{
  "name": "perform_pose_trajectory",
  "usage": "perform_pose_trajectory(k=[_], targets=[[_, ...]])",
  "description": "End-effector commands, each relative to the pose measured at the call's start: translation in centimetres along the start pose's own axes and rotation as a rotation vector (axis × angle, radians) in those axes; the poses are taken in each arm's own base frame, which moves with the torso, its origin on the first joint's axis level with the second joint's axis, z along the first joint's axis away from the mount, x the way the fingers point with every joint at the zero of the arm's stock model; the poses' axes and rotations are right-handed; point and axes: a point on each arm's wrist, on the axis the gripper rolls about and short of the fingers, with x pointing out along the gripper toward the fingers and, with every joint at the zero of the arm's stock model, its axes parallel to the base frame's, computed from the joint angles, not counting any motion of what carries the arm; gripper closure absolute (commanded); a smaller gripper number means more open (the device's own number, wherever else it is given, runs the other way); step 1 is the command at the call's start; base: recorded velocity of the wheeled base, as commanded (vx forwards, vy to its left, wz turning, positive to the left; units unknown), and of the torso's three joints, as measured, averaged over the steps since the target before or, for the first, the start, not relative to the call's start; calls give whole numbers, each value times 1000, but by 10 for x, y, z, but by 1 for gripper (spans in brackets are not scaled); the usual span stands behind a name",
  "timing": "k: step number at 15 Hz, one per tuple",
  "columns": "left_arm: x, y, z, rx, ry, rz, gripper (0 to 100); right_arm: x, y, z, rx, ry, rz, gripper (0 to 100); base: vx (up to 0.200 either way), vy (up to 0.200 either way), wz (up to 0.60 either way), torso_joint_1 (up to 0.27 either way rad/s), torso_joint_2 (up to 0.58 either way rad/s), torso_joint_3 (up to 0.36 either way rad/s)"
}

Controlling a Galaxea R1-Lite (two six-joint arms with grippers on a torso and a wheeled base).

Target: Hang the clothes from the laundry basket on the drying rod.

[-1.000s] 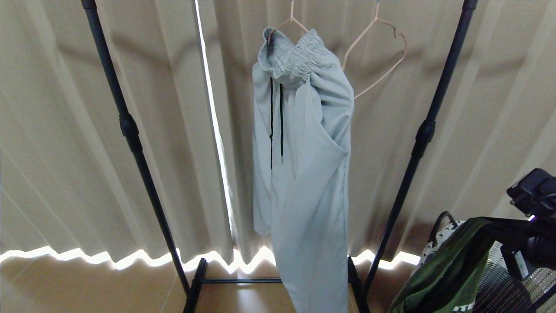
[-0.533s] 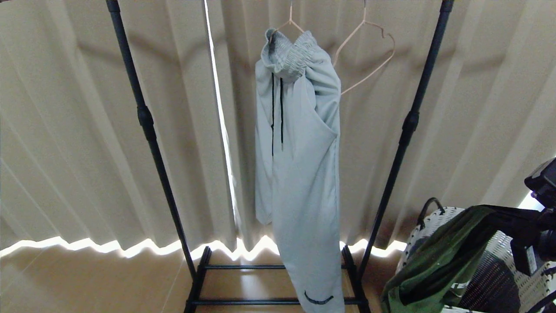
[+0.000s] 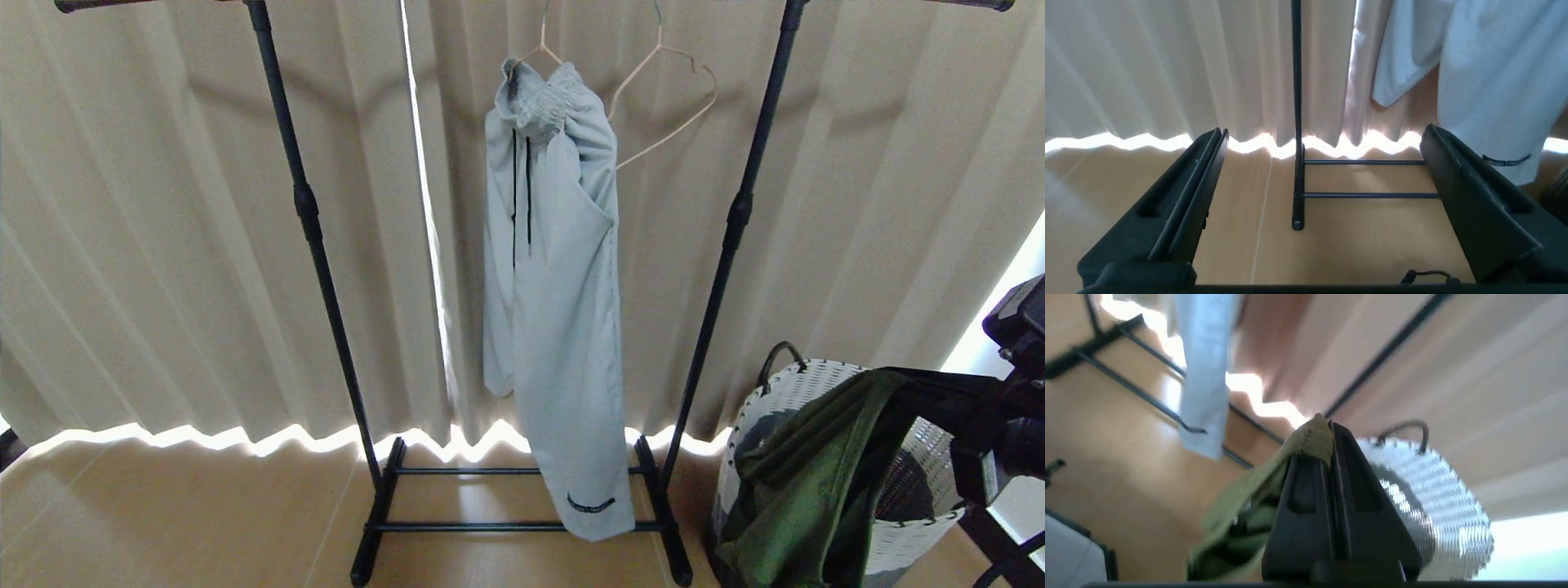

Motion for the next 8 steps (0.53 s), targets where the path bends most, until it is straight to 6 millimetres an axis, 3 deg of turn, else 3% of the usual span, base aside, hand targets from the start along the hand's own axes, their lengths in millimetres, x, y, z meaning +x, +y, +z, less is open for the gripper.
perform_pose_trajectory(k=[1,4,6,8], targets=[[0,0,0,8,1,-10,0,9,9,11,-27,-21,70,100,0,0,0,0,0,0],[-1,-4,5,71,-63,-193,0,18,16,27,-50,-57,125,100,0,0,0,0,0,0],[-8,-7,26,94,-179,-386,0,20,20,40,-65,-100,171,100,0,0,0,0,0,0],[-9,-8,55,105,-189,-517,0,25,23,57,-78,-143,201,100,0,0,0,0,0,0]])
